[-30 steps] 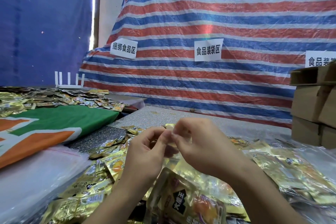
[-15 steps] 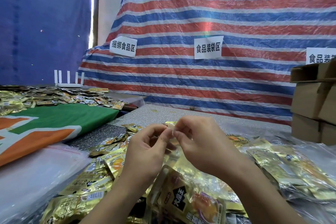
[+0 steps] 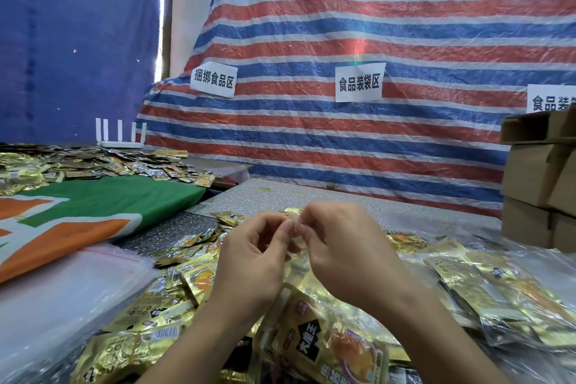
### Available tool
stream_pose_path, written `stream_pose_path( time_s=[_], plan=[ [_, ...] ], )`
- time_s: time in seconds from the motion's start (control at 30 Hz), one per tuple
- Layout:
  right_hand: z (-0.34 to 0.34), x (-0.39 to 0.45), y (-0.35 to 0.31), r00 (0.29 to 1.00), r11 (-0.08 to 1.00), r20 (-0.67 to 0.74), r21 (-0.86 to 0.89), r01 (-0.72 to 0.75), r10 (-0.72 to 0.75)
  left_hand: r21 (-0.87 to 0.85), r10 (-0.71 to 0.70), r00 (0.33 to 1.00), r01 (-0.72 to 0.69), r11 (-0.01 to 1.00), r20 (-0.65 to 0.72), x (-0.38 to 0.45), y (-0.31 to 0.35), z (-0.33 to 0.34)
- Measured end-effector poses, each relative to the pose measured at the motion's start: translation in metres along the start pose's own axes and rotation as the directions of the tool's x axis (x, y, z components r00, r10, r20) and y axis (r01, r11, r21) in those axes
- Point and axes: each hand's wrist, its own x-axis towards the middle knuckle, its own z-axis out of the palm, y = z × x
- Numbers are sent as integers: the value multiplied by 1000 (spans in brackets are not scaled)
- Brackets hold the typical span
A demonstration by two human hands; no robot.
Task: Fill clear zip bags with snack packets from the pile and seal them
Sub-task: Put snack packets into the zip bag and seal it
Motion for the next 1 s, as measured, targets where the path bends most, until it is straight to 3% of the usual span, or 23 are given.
stream_pose_path(
  time_s=[0.2, 0.37, 0.7, 1.0],
  plan=[
    [-2, -1, 0, 1000, 1000, 15, 9, -8, 8, -33, -21, 998, 23, 999, 54, -2, 1, 0],
    [-4, -3, -3, 999, 999, 44, -37, -14, 16, 37, 44, 995, -47, 998, 89, -2, 1, -1],
    [-5, -1, 4, 996, 999, 79, -36, -38, 40, 131, 120, 991, -112, 985, -53, -5, 1, -1],
    [-17, -4, 15, 989, 993, 123, -95, -76, 87, 134, 88, 989, -72, 988, -118, -2, -2, -4]
  ],
)
